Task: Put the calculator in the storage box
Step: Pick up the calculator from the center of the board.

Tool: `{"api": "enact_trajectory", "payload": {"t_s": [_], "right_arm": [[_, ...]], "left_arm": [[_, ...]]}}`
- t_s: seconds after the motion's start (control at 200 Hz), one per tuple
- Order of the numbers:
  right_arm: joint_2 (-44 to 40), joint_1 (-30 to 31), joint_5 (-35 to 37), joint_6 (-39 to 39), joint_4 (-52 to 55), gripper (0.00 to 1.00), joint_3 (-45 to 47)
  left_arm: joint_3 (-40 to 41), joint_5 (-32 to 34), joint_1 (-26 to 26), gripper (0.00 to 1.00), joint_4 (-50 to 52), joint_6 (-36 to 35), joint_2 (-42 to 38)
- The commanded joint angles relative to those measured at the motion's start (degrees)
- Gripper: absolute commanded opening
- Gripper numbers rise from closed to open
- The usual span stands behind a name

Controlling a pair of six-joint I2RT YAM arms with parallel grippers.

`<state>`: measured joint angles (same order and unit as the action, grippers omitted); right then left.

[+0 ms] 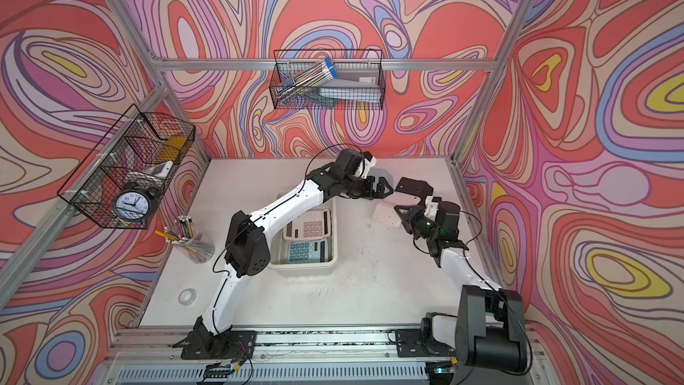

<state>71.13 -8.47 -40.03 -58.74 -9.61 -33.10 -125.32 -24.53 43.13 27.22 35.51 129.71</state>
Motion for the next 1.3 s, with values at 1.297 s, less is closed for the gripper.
{"api": "enact_trajectory", "payload": {"t_s": [1.297], "right_arm": [[6.6,10.4,-0.9,-13.1,38.7,0.0,-25.4]], "left_arm": [[39.0,22.7,9.5,0.99,-3.4,-42.7,-35.0]]}}
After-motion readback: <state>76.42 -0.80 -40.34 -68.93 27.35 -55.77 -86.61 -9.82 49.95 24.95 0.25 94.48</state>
